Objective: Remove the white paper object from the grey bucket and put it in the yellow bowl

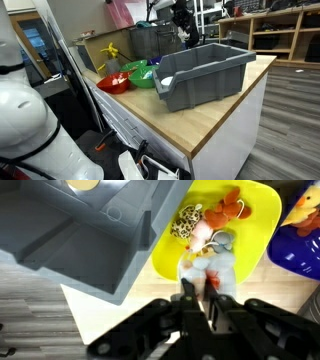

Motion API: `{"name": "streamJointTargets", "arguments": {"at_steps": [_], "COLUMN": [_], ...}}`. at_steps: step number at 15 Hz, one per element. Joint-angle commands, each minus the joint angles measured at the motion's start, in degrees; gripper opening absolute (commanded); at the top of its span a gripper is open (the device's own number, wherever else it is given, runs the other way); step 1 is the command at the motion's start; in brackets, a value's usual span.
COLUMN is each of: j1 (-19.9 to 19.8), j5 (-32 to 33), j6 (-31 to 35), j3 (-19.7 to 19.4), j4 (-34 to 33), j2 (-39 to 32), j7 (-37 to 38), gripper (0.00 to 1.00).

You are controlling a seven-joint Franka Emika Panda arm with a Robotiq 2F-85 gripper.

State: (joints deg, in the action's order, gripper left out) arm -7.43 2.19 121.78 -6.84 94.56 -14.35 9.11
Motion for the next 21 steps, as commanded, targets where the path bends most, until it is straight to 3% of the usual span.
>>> {"name": "streamJointTargets", "arguments": {"at_steps": [1, 13, 14, 16, 21], "j1": [0.27, 1.88, 2.2, 2.74, 3.02], "j5": [-1.34, -2.13, -2.15, -2.23, -3.2], "j6": [2.43, 8.0, 7.91, 7.82, 8.33], "j3": [-0.15, 0.38, 0.49, 0.72, 1.22], "j4": [-3.22, -2.41, -2.16, -1.43, -0.79], "j2": [-3.9, -9.15, -8.98, -8.22, -6.37], "j7": [1.6, 4.32, 4.49, 4.58, 3.47], "gripper": [0.03, 0.04, 0.38, 0.44, 0.82]}}
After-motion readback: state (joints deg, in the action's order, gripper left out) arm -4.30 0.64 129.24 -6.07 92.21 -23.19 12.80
